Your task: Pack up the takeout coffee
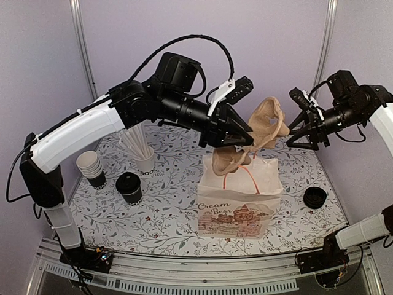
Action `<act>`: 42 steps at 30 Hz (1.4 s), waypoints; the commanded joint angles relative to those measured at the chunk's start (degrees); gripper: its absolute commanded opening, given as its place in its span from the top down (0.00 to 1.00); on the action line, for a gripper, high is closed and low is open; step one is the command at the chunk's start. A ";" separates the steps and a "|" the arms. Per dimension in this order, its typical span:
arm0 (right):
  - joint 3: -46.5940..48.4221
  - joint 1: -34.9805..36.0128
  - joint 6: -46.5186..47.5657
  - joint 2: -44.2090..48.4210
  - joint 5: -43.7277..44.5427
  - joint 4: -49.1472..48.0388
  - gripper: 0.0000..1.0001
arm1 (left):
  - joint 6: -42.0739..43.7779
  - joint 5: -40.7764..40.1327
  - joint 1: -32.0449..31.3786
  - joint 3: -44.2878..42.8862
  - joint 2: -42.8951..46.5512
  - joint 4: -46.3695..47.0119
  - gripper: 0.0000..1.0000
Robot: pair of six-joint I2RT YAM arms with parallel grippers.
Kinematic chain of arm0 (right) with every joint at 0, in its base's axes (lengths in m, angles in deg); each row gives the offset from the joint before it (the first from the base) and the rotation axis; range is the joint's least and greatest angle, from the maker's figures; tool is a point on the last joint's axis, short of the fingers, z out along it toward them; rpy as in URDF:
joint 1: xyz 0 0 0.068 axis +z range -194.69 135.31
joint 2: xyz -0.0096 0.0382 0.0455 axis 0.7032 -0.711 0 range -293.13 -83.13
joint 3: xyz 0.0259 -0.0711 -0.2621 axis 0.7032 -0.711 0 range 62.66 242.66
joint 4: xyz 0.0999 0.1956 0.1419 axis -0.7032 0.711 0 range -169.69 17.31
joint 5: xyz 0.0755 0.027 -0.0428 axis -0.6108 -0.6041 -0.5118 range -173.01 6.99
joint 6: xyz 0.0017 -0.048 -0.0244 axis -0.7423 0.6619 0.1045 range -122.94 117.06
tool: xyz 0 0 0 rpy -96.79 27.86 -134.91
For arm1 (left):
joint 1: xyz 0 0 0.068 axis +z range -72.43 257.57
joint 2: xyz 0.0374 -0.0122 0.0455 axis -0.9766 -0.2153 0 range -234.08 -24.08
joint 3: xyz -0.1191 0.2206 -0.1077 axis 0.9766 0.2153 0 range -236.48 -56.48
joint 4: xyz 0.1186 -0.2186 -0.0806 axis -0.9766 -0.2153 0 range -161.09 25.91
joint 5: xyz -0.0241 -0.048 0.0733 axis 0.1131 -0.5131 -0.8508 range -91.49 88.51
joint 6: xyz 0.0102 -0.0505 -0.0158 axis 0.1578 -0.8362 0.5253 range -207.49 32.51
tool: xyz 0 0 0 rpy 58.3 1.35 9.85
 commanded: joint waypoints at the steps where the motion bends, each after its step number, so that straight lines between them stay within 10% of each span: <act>1: -6.72 -9.14 8.47 1.80 -7.55 1.20 0.44 | 1.62 0.10 0.23 -2.55 -2.57 -3.91 0.76; 25: -43.77 -17.48 -5.65 12.83 -18.16 -32.86 0.46 | -2.97 -0.34 3.16 -10.33 -1.67 -2.08 0.75; 42: -49.50 -17.57 -8.54 16.79 -14.03 -39.91 0.46 | -6.02 4.76 -0.69 -10.07 -8.43 -3.88 0.76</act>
